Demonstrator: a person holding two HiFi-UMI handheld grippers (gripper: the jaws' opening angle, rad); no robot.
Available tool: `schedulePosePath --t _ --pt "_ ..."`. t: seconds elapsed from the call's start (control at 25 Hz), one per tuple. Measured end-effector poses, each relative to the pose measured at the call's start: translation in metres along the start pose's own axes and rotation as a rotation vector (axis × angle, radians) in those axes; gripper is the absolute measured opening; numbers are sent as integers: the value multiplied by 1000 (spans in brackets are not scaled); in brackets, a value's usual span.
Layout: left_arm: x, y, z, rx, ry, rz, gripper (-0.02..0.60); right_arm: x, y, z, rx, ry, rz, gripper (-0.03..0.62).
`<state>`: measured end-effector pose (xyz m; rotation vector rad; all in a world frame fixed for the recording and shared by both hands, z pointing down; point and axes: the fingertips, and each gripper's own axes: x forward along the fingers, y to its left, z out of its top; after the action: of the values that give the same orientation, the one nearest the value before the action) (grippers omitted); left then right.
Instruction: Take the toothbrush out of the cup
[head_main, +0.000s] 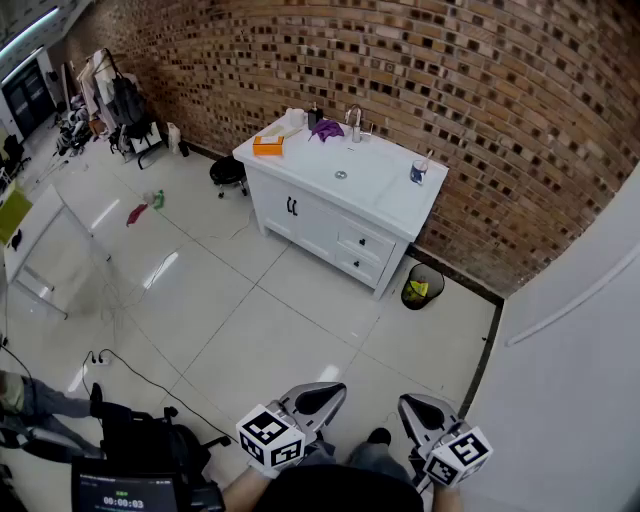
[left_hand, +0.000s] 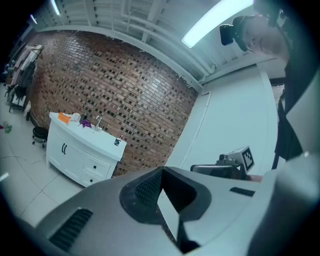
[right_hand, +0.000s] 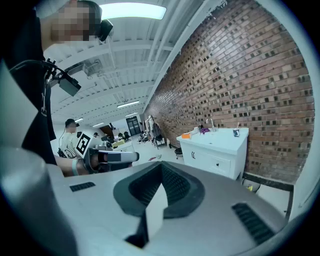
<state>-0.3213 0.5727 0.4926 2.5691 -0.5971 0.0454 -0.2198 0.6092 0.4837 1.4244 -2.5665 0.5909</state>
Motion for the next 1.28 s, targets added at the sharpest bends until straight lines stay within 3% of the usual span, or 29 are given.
schedulePosePath --t 0.4,0.84,1.0,1.28 --pt "-11 31 -1 -14 -2 17 -3 31 17 -8 2 37 33 -12" --pt "5 57 15 15 1 147 -2 75 -16 13 -13 36 155 -14" --pt "43 48 14 11 23 141 -2 75 -49 26 -11 29 176 -14" --pt "125 17 13 40 77 53 -2 49 -145 37 41 4 71 -12"
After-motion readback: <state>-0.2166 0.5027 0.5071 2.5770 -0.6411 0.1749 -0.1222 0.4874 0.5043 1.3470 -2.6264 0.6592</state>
